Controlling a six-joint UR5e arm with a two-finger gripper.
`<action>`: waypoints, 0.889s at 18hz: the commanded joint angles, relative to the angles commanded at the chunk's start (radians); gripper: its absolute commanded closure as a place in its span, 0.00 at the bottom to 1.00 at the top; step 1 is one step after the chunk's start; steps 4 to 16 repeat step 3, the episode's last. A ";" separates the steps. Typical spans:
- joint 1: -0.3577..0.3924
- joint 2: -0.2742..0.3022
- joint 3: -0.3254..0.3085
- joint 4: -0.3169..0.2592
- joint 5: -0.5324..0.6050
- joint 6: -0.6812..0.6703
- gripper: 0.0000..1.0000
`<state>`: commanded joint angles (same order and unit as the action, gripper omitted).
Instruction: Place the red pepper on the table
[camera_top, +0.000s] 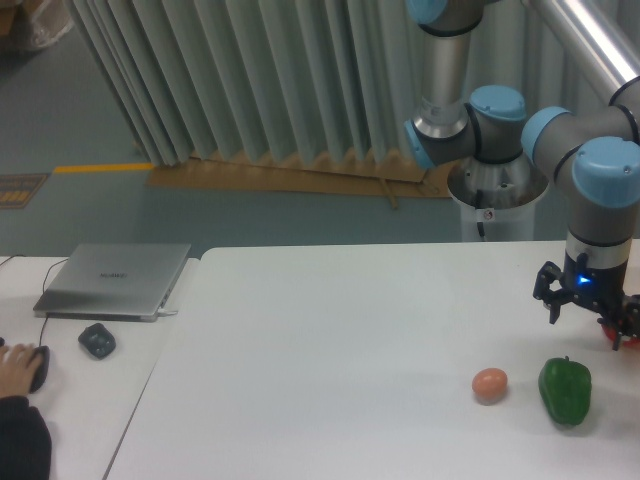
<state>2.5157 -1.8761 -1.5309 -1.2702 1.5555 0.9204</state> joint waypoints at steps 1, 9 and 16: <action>0.002 0.005 0.000 -0.002 0.000 0.000 0.00; 0.002 0.005 0.000 -0.002 0.000 0.000 0.00; 0.002 0.005 0.000 -0.002 0.000 0.000 0.00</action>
